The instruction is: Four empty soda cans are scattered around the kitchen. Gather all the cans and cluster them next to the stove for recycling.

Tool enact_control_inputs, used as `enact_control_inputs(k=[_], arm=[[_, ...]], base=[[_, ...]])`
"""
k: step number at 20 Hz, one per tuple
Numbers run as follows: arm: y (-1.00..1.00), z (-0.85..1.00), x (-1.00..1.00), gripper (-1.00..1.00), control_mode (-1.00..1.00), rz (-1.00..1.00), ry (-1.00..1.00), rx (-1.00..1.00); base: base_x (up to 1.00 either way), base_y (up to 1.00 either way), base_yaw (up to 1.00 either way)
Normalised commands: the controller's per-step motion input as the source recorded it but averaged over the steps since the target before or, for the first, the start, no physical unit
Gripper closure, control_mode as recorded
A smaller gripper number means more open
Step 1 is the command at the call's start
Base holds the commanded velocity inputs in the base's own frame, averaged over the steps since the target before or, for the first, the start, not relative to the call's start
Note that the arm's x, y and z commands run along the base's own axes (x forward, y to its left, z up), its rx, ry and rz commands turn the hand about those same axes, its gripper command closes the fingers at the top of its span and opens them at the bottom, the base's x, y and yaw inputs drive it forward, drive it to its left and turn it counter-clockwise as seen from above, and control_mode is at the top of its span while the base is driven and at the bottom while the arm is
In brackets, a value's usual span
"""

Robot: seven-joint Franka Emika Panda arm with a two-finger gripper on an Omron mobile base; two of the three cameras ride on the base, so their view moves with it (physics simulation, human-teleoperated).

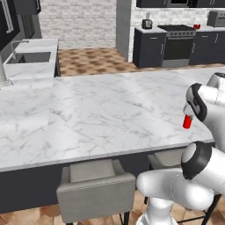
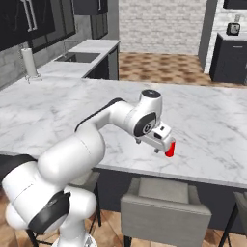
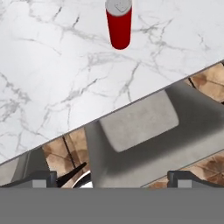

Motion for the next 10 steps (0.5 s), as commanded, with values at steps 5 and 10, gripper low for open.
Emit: enact_control_inputs(k=[5,10], arm=[[-0.17,-0.11,0.18,-1.00,-1.00,0.00,0.00,0.00],[-0.11,-0.08,0.19,-1.00,-1.00,0.00,0.00,0.00]], base=[[0.00,0.00,0.00],[0.00,0.00,0.00]])
